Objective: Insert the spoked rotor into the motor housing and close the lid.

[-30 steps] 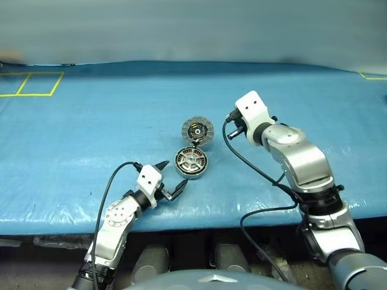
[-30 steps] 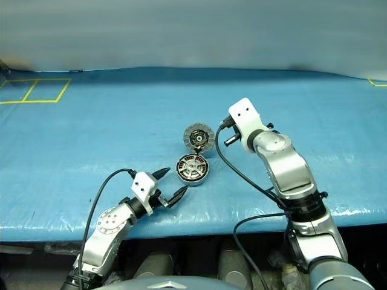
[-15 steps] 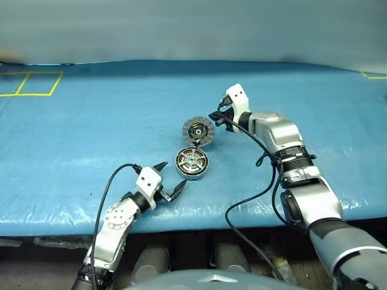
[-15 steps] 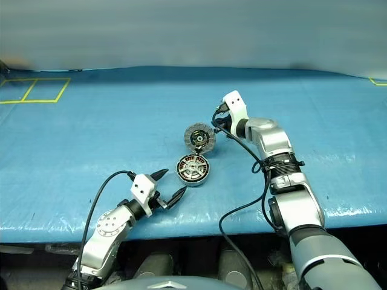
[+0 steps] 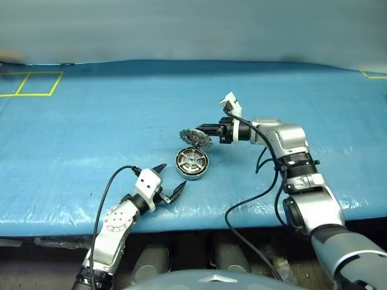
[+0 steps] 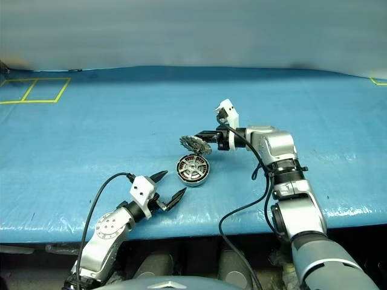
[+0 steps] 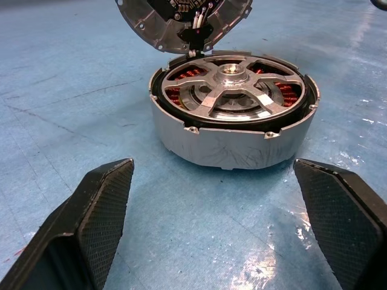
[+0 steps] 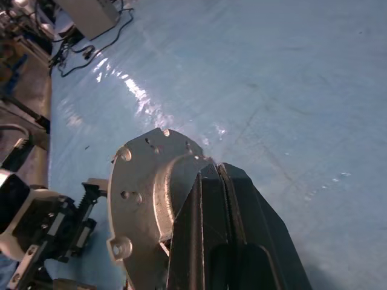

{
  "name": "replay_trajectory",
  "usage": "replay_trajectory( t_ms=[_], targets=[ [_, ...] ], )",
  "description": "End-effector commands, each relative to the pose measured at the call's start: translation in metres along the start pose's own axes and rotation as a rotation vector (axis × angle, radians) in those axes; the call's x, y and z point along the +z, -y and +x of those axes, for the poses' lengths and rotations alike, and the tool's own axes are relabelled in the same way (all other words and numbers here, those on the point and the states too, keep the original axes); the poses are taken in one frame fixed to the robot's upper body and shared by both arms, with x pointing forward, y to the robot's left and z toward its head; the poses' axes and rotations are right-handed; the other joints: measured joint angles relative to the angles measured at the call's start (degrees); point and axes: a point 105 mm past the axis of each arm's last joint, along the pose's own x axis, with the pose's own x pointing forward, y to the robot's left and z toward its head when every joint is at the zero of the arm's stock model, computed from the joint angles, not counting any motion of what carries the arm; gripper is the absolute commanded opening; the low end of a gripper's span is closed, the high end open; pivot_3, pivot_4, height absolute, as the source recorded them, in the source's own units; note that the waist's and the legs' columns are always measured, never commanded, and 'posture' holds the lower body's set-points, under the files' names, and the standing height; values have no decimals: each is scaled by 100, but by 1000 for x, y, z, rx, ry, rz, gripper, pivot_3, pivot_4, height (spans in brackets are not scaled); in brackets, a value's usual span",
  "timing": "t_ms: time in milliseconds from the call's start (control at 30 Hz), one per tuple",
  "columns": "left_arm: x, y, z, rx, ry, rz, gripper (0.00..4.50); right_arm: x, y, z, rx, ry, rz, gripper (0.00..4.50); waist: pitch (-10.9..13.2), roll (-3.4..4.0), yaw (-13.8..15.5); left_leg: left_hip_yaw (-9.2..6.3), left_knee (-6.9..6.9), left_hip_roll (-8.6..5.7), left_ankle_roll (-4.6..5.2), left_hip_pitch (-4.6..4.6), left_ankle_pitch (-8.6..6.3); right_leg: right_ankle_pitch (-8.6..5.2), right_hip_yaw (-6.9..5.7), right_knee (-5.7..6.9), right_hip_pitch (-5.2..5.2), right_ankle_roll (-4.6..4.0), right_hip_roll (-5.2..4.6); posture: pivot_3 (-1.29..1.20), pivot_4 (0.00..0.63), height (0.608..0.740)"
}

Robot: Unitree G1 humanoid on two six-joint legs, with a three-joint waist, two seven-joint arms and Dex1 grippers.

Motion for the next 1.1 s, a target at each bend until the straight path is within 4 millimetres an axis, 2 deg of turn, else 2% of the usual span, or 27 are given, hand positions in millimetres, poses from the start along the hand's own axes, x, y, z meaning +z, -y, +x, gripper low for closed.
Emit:
replay_trajectory(
  t_ms=[33,167,233,400,500,567,667,800,900,1000,1100],
  targets=[
    [16,4,0,-17,62,24,4500,-6,-23,4,46,-6,-39,28,0,0,4,-1,2,0,0,-1,-1,0,-2,0,1,0,-1,0,150,740],
    [16,5,-1,-13,66,39,4500,-30,-43,11,49,-13,-6,28,0,0,8,-1,8,-2,0,-2,-1,0,-4,4,1,0,-5,0,150,740],
    [16,5,-1,-12,72,37,4500,-38,-47,12,35,-3,25,28,0,-1,8,-3,8,-1,0,-1,-2,0,-6,5,0,0,-5,0,150,740],
    [20,6,-1,-9,117,17,4500,-60,-36,16,-106,62,153,28,-1,-1,11,-3,14,-4,0,-1,-2,0,-6,9,2,1,-3,0,150,740],
    [21,6,-2,-5,126,22,4500,-69,-37,19,-168,103,194,28,-4,-1,11,-3,13,-3,0,4,-2,0,-4,11,5,1,0,0,150,740],
    [20,7,-2,-8,126,20,4500,-66,-42,20,-182,141,185,28,-5,0,6,-4,13,-3,2,10,-3,0,-3,13,10,1,4,0,150,740],
    [19,7,-3,-11,122,11,4500,-42,-56,16,-211,269,113,28,-4,1,6,-4,15,-2,11,10,-8,0,-2,14,10,1,11,0,150,740],
    [18,8,-3,-17,121,3,4500,-17,-66,5,-302,367,12,28,-4,2,0,-4,15,-2,5,10,-4,-1,2,19,6,2,19,0,150,740],
    [18,9,-3,-24,120,2,4500,-8,-68,-2,-372,394,-68,28,-4,2,1,-6,15,-1,3,11,-2,-1,-2,19,7,2,31,0,150,740],
    [18,9,-3,-36,118,0,4500,-15,-64,-7,-458,259,-291,582,-4,2,8,-6,17,-3,1,13,-1,-1,-8,18,10,3,40,0,150,740],
    [18,9,-2,-42,118,-1,4500,-25,-60,-9,-440,205,-296,1523,-4,0,0,-4,19,-8,-10,13,8,-1,-13,15,14,4,39,0,150,740]
  ],
)
